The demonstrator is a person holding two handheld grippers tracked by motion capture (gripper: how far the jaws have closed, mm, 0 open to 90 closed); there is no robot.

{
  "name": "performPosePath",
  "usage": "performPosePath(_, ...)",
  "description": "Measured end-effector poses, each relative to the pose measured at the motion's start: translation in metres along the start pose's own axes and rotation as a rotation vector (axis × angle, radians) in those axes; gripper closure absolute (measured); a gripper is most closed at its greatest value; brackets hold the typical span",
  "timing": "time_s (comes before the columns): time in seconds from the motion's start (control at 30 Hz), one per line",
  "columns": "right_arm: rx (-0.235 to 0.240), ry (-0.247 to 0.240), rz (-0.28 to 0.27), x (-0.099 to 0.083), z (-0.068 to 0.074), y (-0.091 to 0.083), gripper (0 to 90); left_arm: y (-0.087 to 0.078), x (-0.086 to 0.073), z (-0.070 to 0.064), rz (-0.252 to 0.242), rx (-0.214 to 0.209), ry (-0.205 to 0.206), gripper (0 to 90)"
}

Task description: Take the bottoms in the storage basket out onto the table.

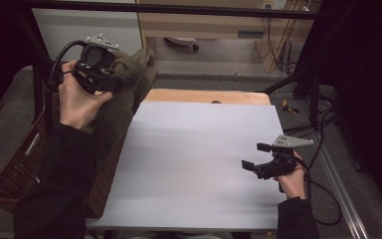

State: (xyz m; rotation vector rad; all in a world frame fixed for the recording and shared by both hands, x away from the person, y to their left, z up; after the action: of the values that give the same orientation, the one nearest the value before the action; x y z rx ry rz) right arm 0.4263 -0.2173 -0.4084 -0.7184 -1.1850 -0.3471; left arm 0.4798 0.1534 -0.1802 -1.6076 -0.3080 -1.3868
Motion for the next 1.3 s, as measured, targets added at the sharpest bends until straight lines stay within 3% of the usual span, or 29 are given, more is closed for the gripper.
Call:
performPosePath(0.6, 0.000, 0.001, 0.004, 0.000, 0.000, 0.001, 0.6, 0.007, 0.006, -0.010, -0.001, -0.014, 0.013, 76.3)
performPosePath(0.93, 0.001, 0.000, 0.001, 0.000, 0.000, 0.000, 0.6, 0.006, 0.020, -0.026, -0.027, -0.043, 0.025, 76.4)
performPosePath(1.3, 0.004, 0.004, -0.004, 0.001, 0.000, -0.001, 0.6, 0.019, 0.022, -0.035, -0.019, -0.062, 0.027, 76.5)
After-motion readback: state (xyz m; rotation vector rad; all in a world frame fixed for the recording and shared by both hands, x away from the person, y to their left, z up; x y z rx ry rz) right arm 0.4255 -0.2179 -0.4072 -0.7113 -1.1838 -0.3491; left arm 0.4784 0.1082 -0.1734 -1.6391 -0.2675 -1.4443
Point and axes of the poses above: each handheld gripper's, and its own axes: y roughly forward along the jaws, x roughly out of its top, z roughly to its left, the point moved 8 cm from there along y, roughly forward along the jaws, and after that the axes turned 8 degrees about -z, right-handed, at the moved point
